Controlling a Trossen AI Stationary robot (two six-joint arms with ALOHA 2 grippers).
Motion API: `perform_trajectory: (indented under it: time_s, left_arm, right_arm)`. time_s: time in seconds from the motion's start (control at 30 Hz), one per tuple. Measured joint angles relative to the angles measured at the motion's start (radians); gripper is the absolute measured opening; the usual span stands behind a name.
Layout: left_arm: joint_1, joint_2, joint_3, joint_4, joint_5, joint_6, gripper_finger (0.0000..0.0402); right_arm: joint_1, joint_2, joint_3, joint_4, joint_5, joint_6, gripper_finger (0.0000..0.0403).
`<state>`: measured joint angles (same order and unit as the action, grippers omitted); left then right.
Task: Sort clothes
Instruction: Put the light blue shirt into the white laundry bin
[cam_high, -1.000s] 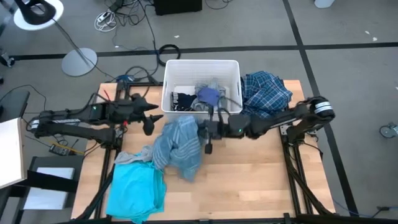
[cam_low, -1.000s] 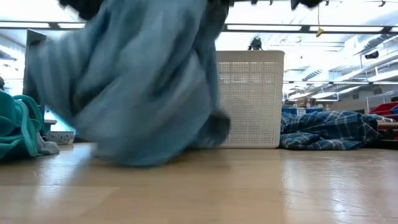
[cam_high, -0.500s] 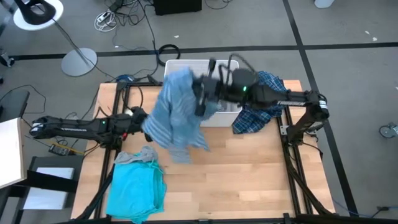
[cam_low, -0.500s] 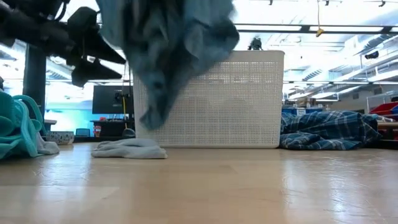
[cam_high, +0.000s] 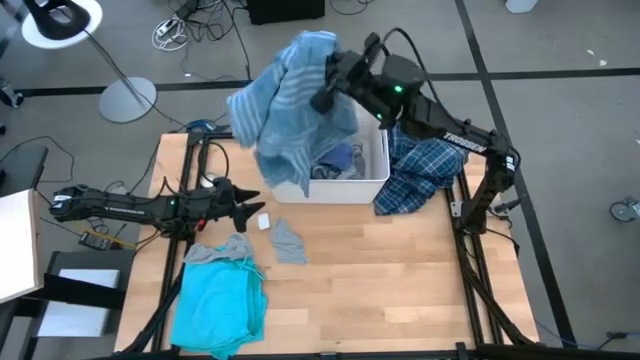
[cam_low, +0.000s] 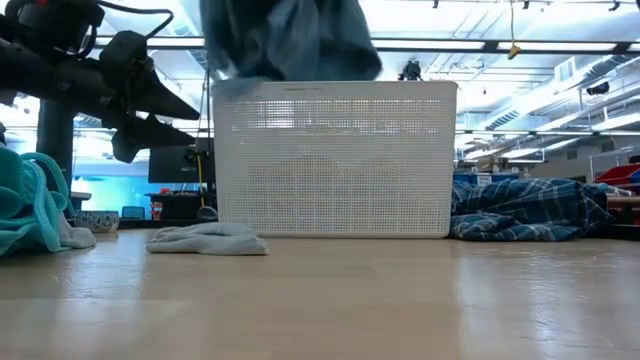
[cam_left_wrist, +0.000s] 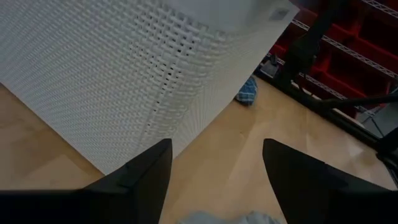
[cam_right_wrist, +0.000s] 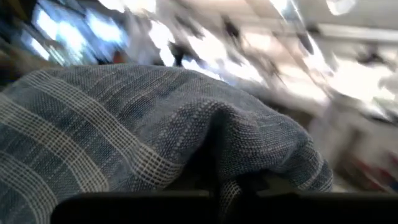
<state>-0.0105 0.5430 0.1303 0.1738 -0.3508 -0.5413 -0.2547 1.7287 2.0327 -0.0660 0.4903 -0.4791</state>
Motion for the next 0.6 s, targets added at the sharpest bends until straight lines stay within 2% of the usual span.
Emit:
perform_trajectory:
  time_s: [0.1, 0.17, 0.27, 0.43, 0.6]
  left_arm:
    - [0.0, 0.0, 0.0, -0.002, 0.0, 0.011, 0.0257]
    - [0.0, 0.0, 0.0, -0.001, 0.0, 0.011, 0.0257]
    - [0.001, 0.0, 0.0, 0.005, -0.008, 0.013, 0.0257]
    - [0.002, 0.0, 0.0, 0.018, -0.015, 0.014, 0.0257]
    - [0.002, 0.0, 0.0, 0.018, -0.015, 0.014, 0.0257]
  right_arm:
    - [-0.028, 0.003, 0.0, -0.171, 0.108, 0.042, 0.0011]
    - [-0.044, 0.004, -0.014, -0.275, 0.115, 0.135, 0.0011]
    - [-0.066, 0.004, -0.077, -0.329, 0.031, 0.269, 0.0011]
    - [-0.086, 0.004, -0.242, -0.286, -0.101, 0.378, 0.0012]
    - [-0.092, 0.006, -0.426, -0.191, -0.137, 0.496, 0.0024]
